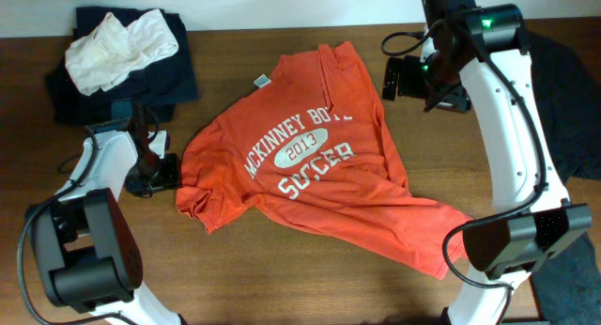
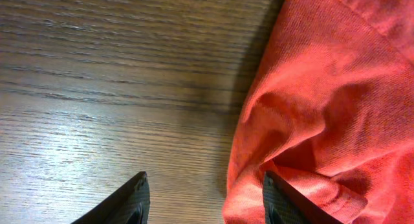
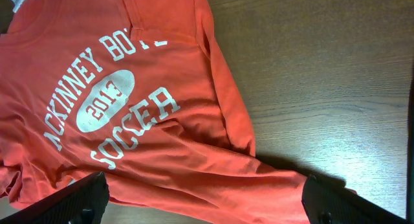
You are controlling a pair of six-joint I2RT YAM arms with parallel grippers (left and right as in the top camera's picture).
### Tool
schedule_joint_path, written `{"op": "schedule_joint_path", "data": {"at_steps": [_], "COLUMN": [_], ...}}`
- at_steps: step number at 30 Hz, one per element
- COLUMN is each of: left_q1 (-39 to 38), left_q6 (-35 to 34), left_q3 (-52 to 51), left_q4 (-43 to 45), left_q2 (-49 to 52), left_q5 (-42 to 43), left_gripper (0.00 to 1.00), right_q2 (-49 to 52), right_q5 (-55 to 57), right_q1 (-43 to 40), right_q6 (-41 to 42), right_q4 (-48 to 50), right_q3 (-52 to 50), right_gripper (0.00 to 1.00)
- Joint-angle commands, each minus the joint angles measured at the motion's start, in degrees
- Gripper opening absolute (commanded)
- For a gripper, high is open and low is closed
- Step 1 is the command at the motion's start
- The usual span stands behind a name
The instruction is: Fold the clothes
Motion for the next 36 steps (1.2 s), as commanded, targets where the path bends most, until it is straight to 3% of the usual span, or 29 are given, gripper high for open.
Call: {"op": "schedule_joint_path", "data": {"at_steps": [1, 2, 4, 7, 14, 17, 20, 21, 24, 30, 34, 35, 36], "left_q1": [0.2, 0.2, 0.2, 0.2, 0.2, 0.2, 0.0, 0.0, 0.0, 3.7, 5.7, 5.6, 5.4], "left_q6": [-0.2, -0.2, -0.2, 0.3, 0.3, 0.3, 0.3, 0.3, 0.2, -2.2, -2.2, -2.1, -2.1], "left_q3": [0.1, 0.1, 0.0, -1.2, -4.2, -5.3, -5.3, -5.3, -4.7, 12.5, 15.2, 14.9, 14.4], "left_q4": [-0.6, -0.6, -0.7, -1.2, -2.9, -2.8, -2.7, -2.7, -3.3, -13.6, -14.6, -15.2, -15.7], "left_q2": [1.2, 1.2, 1.2, 1.2, 1.2, 1.3, 1.3, 1.3, 1.3, 1.2, 1.2, 1.2, 1.2], "left_q5": [2.8, 2.8, 4.2, 4.1, 4.1, 4.1, 4.1, 4.1, 4.1, 4.0, 4.2, 5.2, 6.9], "left_gripper": [0.55, 0.56, 0.87, 0.73, 0.71, 0.59, 0.21, 0.01, 0.00, 0.00, 0.01, 0.23, 0.33], "right_q2": [-0.9, -0.9, -0.9, -0.9, -0.9, -0.9, -0.9, -0.9, -1.2, -4.3, -5.2, -5.2, -5.2], "right_q5": [0.9, 0.9, 0.9, 0.9, 0.9, 1.0, 0.9, 0.9, 0.9, 1.0, -3.0, -3.2, -3.2], "right_q1": [-0.4, -0.4, -0.4, -0.4, -0.4, -0.4, -0.4, -0.4, -0.5, -5.0, -8.3, -8.3, -8.2], "right_q6": [0.1, 0.1, 0.1, 0.1, 0.1, 0.0, 0.1, 0.1, 0.1, 0.1, -1.2, -1.2, -1.2], "right_q4": [0.2, 0.2, 0.4, 1.1, 1.4, 1.4, 1.4, 1.4, 1.2, -8.2, -8.1, -8.1, -8.1], "right_q3": [0.7, 0.7, 0.7, 0.7, 0.7, 0.7, 0.7, 0.7, 0.8, 2.3, 1.6, 1.6, 1.6], "right_gripper": [0.99, 0.99, 0.99, 0.99, 0.99, 0.99, 0.99, 0.99, 0.99, 0.99, 0.99, 0.99, 0.99]}}
